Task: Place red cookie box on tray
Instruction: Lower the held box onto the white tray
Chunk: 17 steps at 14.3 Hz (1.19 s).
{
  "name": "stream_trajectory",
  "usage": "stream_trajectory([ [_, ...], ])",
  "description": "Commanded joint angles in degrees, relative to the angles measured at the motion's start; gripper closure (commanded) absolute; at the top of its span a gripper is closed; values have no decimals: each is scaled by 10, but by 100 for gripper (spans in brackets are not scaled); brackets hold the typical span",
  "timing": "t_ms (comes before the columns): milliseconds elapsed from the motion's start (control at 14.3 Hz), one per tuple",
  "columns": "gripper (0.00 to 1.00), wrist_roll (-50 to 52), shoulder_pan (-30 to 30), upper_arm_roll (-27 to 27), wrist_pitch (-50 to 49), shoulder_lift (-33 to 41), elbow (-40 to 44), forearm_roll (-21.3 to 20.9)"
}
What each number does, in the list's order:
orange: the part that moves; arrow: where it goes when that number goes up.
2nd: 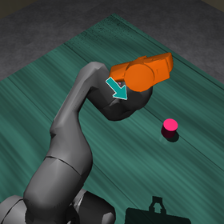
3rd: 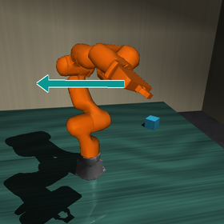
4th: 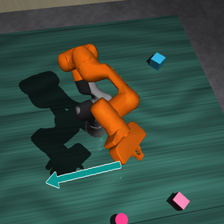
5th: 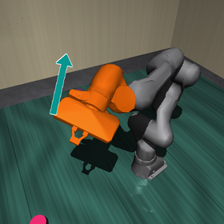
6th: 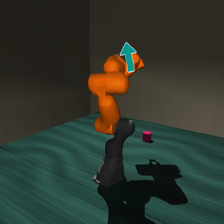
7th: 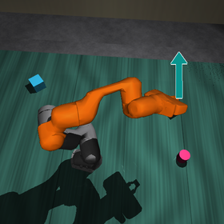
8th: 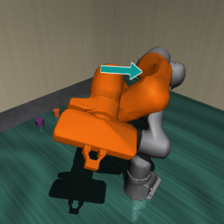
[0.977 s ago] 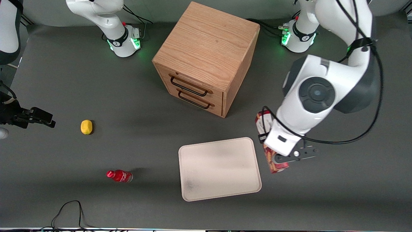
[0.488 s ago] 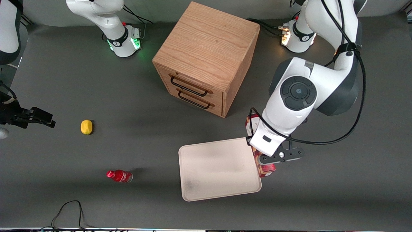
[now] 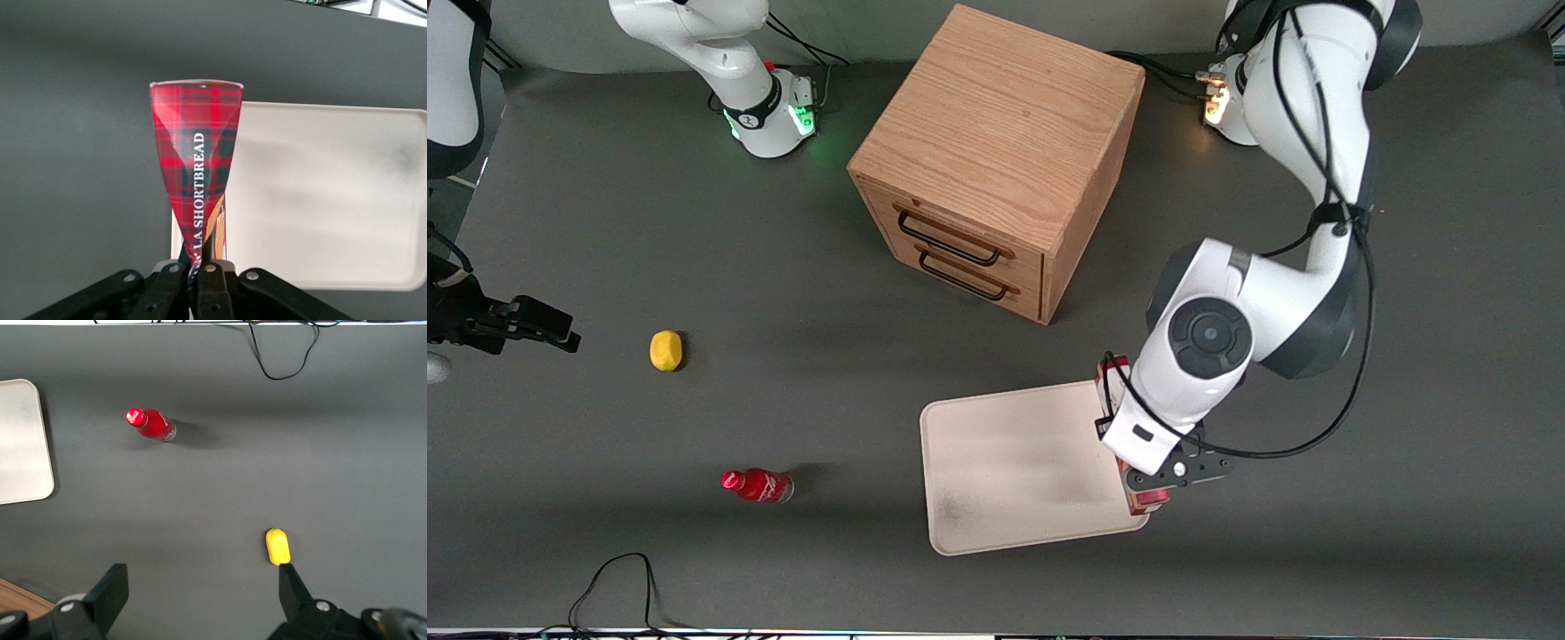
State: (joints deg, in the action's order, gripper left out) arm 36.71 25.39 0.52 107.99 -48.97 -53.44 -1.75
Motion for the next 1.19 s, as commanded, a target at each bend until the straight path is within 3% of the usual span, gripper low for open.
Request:
stream_trajectory([
  [0,100,6,-3,-2,27,-29,11,-9],
  [488,100,8,-8,-2,143,-41,-79,-10],
  [1047,100,11,-3,-2,139,-43,-91,-12],
  [1116,41,12,-3,-2,140,-43,-92,-13],
])
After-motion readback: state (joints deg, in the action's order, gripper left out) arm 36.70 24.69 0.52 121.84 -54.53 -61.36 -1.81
